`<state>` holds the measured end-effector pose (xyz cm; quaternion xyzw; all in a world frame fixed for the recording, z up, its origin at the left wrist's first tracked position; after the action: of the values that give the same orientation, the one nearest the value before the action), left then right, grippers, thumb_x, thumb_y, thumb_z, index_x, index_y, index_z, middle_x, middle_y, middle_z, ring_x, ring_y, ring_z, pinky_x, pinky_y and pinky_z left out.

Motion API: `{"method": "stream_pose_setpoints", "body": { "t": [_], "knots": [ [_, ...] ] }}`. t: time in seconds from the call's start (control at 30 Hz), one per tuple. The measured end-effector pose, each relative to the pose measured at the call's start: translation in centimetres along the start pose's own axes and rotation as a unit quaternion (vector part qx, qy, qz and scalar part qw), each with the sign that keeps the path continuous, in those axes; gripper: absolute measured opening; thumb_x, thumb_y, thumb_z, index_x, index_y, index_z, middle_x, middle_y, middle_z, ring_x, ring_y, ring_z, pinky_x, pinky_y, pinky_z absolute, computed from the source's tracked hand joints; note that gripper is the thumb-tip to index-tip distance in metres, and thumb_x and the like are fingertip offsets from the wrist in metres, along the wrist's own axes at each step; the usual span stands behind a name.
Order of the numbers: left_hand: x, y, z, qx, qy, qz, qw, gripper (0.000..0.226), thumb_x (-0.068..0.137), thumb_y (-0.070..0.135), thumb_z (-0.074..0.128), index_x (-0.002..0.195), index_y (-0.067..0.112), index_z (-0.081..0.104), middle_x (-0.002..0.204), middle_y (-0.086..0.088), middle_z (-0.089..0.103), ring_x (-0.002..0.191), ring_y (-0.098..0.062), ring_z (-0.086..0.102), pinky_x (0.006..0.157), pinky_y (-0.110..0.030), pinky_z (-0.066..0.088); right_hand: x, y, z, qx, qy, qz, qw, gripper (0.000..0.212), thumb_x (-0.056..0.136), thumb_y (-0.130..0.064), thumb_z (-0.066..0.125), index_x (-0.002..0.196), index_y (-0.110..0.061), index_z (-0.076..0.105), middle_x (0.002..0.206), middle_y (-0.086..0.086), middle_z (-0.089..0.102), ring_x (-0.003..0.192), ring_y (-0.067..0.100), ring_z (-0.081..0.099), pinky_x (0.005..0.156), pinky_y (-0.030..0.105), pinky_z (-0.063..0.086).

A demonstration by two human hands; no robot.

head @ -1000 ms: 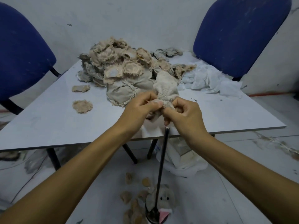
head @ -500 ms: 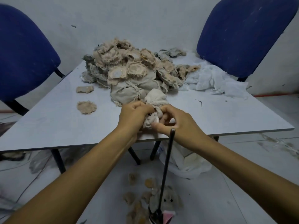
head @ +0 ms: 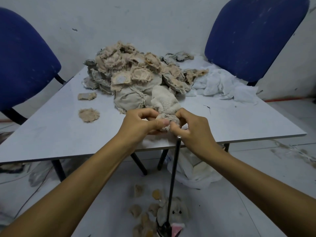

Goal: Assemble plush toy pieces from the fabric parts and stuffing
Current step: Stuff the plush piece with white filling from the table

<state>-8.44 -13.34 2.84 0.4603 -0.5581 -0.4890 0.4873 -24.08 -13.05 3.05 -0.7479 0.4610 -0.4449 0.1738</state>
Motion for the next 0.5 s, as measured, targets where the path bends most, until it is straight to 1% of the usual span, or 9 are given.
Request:
{"method": "stream_pose_setpoints", "body": {
  "t": [0.07,0.13,0.17,0.23,0.27,0.33,0.4,0.43,0.5],
  "knots": [
    [0.0,-0.3,0.2,-0.021,0.011,-0.032,0.999,0.015,0.070,0.004,0.082,0.072,0.005,0.068,0.068,-0.008,0.067,0.068,-0.021,0.070,0.063,-0.029,0.059,0.2,0.5,0.1,0.025,-0.018,0.023,0.999,0.018,0.087,-0.020,0.070,0.078,-0.010,0.057,0.066,0.004,0.060,0.066,0.018,0.055,0.060,0.026,0.041],
    [0.1,-1.0,0.4,-0.025,0.032,-0.059,0.997,0.025,0.075,-0.001,0.079,0.060,0.014,0.064,0.071,-0.012,0.067,0.068,-0.025,0.069,0.064,-0.035,0.061,0.4,0.9,0.3,0.070,-0.060,0.051,0.994,0.016,0.087,-0.024,0.071,0.078,-0.014,0.060,0.067,0.005,0.062,0.070,0.024,0.060,0.065,0.033,0.045],
    [0.2,-1.3,0.4,-0.023,0.043,-0.067,0.997,0.029,0.076,-0.002,0.077,0.058,0.014,0.062,0.072,-0.015,0.066,0.066,-0.025,0.067,0.063,-0.036,0.061,0.3,1.0,0.3,0.090,-0.074,0.058,0.992,0.015,0.086,-0.025,0.071,0.079,-0.016,0.062,0.069,0.006,0.063,0.072,0.027,0.061,0.066,0.036,0.046],
    [0.4,-1.6,0.3,-0.030,0.063,-0.074,0.995,0.026,0.076,-0.004,0.075,0.061,0.010,0.059,0.077,-0.020,0.064,0.065,-0.026,0.065,0.059,-0.033,0.060,0.3,0.9,0.4,0.121,-0.091,0.062,0.986,0.013,0.083,-0.028,0.069,0.082,-0.016,0.063,0.072,0.009,0.062,0.072,0.030,0.060,0.066,0.037,0.045],
    [0.5,-1.7,0.3,-0.040,0.069,-0.079,0.994,0.024,0.076,-0.004,0.074,0.063,0.009,0.059,0.080,-0.021,0.065,0.067,-0.027,0.066,0.058,-0.033,0.060,0.2,0.9,0.6,0.135,-0.103,0.064,0.983,0.015,0.082,-0.030,0.068,0.084,-0.016,0.063,0.074,0.010,0.063,0.071,0.028,0.058,0.066,0.036,0.044],
    [0.7,-1.8,0.2,-0.056,0.076,-0.087,0.992,0.021,0.076,-0.003,0.076,0.064,0.007,0.061,0.079,-0.020,0.068,0.068,-0.028,0.067,0.055,-0.032,0.059,0.2,1.0,0.7,0.149,-0.135,0.065,0.977,0.016,0.083,-0.031,0.070,0.088,-0.017,0.064,0.077,0.007,0.064,0.071,0.016,0.058,0.069,0.032,0.044],
    [0.8,-2.0,0.1,-0.069,0.079,-0.095,0.990,0.020,0.076,-0.003,0.077,0.064,0.007,0.064,0.072,-0.016,0.069,0.064,-0.027,0.068,0.052,-0.029,0.057,0.2,1.1,0.6,0.137,-0.157,0.056,0.976,0.013,0.084,-0.028,0.074,0.090,-0.020,0.065,0.078,0.000,0.066,0.072,0.009,0.059,0.070,0.030,0.046],
    [0.8,-2.0,0.0,-0.070,0.078,-0.100,0.989,0.019,0.076,-0.003,0.076,0.064,0.006,0.065,0.071,-0.015,0.070,0.063,-0.027,0.068,0.051,-0.028,0.057,0.3,1.1,0.5,0.124,-0.157,0.049,0.978,0.012,0.085,-0.027,0.074,0.090,-0.021,0.065,0.077,-0.001,0.067,0.072,0.010,0.061,0.070,0.031,0.048],
    [0.8,-2.1,0.1,-0.066,0.076,-0.103,0.990,0.014,0.077,-0.003,0.075,0.068,0.003,0.066,0.075,-0.017,0.070,0.066,-0.029,0.069,0.053,-0.028,0.058,0.4,1.0,0.4,0.091,-0.130,0.030,0.987,0.011,0.087,-0.025,0.074,0.087,-0.019,0.066,0.074,0.000,0.069,0.072,0.015,0.064,0.071,0.033,0.049]
  ]
}}
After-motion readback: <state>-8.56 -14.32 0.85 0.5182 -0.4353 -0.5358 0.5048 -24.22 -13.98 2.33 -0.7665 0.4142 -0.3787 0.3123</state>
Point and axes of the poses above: each hand's wrist, its own x-axis towards the middle knuckle, its own z-axis out of the palm, y = z × x, the point moved 7 cm from there along x, towards the middle knuckle
